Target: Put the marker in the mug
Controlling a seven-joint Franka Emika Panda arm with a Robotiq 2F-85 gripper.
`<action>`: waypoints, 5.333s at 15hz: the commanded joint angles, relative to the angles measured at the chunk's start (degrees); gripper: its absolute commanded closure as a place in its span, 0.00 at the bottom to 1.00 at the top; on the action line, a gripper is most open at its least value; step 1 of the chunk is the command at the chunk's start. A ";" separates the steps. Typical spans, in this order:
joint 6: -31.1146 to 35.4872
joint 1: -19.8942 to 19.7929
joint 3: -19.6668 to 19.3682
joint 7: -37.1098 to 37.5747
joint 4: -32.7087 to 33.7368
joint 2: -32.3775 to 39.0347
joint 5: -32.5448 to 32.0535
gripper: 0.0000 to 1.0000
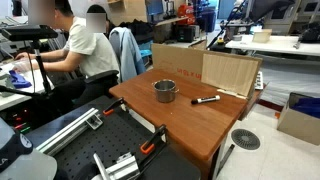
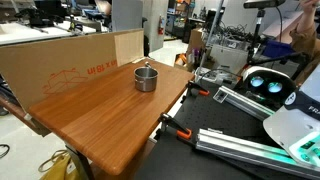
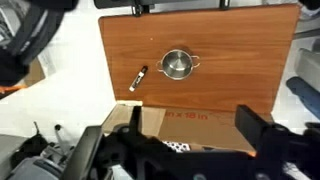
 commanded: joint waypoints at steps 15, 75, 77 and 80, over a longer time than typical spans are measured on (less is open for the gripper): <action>3.28 -0.10 -6.15 3.13 -3.84 -1.06 -1.02 0.00; 39.74 -6.63 -24.67 1.43 22.01 70.98 18.15 0.26; 39.08 -6.41 -24.96 1.62 23.07 71.07 17.88 0.41; 39.26 -6.16 -25.28 1.78 23.83 70.69 17.66 0.65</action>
